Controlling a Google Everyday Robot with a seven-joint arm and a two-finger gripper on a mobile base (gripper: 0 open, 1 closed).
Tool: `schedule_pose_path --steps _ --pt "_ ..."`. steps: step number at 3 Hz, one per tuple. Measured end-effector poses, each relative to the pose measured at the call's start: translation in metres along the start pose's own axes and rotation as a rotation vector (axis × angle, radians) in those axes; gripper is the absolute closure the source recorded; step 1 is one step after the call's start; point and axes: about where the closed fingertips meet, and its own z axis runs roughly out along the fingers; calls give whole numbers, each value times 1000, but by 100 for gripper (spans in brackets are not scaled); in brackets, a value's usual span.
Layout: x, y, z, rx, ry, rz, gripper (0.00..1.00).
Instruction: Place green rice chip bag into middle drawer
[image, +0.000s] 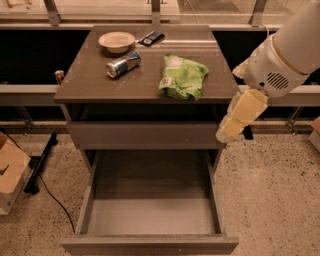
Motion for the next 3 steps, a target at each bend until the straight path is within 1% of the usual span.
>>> schedule_pose_path --steps 1,2,3 --pt "-29 -25 35 42 -63 22 0" --pt "-29 -25 35 43 -63 22 0" --pt "-35 -40 49 103 -61 46 0"
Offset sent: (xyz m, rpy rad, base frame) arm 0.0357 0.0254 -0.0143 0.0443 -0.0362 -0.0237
